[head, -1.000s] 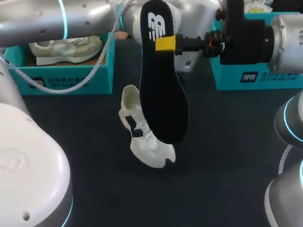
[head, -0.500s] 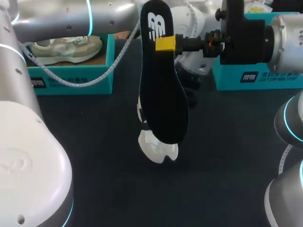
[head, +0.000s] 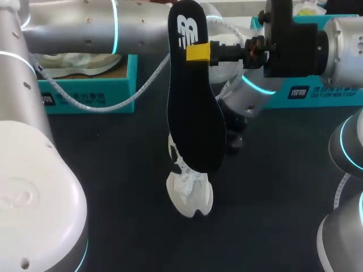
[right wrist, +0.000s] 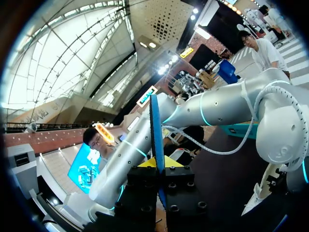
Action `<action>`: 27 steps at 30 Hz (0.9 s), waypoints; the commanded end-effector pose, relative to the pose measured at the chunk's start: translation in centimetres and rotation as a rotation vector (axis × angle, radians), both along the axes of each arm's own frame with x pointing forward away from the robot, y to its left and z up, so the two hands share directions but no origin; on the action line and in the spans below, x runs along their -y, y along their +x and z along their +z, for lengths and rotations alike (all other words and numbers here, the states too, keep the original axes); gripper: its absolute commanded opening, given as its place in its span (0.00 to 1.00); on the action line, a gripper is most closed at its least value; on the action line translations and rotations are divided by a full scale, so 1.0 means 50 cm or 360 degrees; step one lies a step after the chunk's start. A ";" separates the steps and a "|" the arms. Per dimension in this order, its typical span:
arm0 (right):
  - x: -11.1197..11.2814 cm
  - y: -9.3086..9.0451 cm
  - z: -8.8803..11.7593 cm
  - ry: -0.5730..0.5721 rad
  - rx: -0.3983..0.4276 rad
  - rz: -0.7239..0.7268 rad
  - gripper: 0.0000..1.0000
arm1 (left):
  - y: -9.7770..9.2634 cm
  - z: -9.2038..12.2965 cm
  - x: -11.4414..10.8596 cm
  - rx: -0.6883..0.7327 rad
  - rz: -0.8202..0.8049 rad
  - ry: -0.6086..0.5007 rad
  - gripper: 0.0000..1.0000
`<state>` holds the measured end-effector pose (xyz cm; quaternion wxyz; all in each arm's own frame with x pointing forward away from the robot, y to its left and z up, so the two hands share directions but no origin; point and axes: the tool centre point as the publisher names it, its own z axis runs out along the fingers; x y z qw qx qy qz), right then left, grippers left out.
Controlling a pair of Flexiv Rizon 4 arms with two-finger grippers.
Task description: Take the shoe out of the shoebox, open the shoe tongue, remove and reinsert the insole, then place the shoe into the shoebox
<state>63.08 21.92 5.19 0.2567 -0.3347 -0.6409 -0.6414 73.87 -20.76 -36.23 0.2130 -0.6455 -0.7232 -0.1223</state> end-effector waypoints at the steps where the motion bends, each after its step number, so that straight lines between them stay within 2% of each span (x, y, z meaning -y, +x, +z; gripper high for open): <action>1: -0.009 0.001 -0.001 -0.0002 -0.0002 -0.0006 0.00 | -0.016 -0.015 -0.026 0.0039 -0.0017 -0.0051 0.00; 12: -0.009 0.001 -0.001 -0.0002 -0.0002 -0.0006 0.00 | -0.014 -0.055 -0.026 0.0025 -0.0028 -0.0054 0.00; 15: -0.009 0.001 -0.001 -0.0002 -0.0002 -0.0006 0.00 | -0.014 -0.059 -0.026 0.0020 -0.0007 -0.0076 0.69; 16: -0.009 0.001 -0.001 -0.0002 -0.0002 -0.0006 0.00 | -0.013 -0.056 -0.027 0.0004 -0.0009 -0.0095 0.85; 17: -0.009 0.001 -0.001 -0.0002 -0.0002 -0.0006 0.00 | -0.012 -0.053 -0.027 0.0006 -0.0010 -0.0097 0.95; 19: -0.009 0.001 -0.001 -0.0002 -0.0002 -0.0006 0.00 | -0.011 -0.036 -0.028 0.0000 -0.0001 -0.0135 1.00; 27: -0.009 0.001 -0.001 -0.0002 -0.0002 -0.0006 0.00 | 0.001 0.052 -0.023 0.0005 0.0029 -0.0346 1.00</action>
